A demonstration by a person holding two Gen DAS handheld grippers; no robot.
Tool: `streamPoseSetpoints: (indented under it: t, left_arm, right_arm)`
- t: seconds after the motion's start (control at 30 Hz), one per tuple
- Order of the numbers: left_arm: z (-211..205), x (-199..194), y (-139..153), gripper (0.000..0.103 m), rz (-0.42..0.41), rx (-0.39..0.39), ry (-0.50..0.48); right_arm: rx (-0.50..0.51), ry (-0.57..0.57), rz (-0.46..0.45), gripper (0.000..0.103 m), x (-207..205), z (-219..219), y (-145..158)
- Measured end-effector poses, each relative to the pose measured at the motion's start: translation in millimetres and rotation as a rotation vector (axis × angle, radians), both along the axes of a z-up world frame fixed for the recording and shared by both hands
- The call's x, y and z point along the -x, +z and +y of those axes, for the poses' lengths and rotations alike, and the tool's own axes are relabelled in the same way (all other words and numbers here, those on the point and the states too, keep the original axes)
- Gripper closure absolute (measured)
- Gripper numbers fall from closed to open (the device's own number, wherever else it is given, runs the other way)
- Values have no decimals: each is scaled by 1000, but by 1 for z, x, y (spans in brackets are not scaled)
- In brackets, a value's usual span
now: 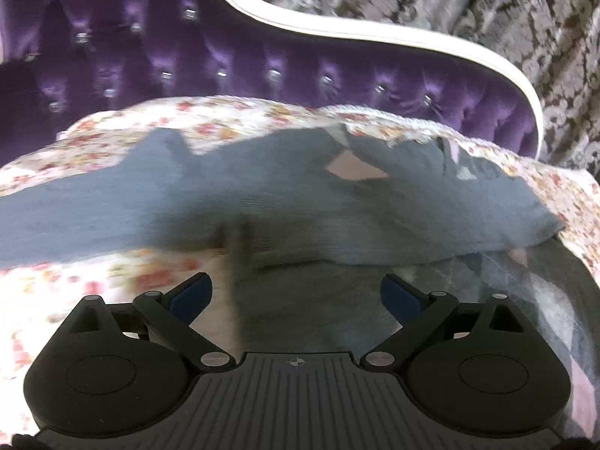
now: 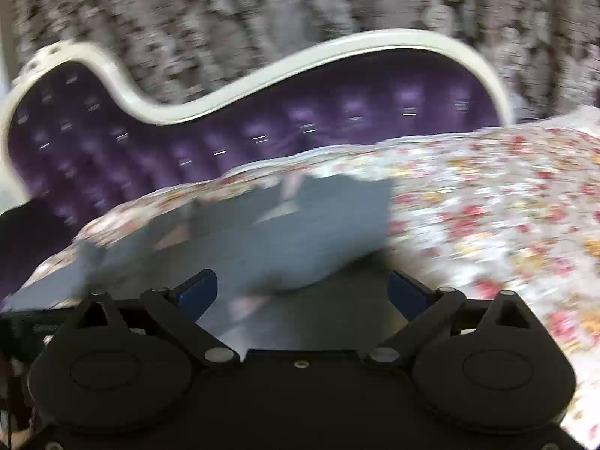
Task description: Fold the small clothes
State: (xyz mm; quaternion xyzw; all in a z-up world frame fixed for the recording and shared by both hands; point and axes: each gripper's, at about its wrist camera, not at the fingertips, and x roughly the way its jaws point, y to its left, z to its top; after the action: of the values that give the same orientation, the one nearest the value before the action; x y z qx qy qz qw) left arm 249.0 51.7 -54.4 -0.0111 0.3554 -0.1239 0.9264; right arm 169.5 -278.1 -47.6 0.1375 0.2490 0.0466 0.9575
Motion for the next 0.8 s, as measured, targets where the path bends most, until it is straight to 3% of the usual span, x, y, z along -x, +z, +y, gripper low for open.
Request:
streamPoseSetpoints:
  t: [0.17, 0.47, 0.8]
  left_arm:
    - [63, 8, 14, 5, -9, 38, 122]
    - [195, 8, 13, 7, -1, 141, 458]
    - [255, 7, -5, 7, -29, 143, 569]
  right_arm:
    - [-7, 103, -5, 2, 11, 46, -6]
    - [26, 210, 10, 2, 17, 90, -26]
    - [104, 203, 20, 0, 18, 108, -48]
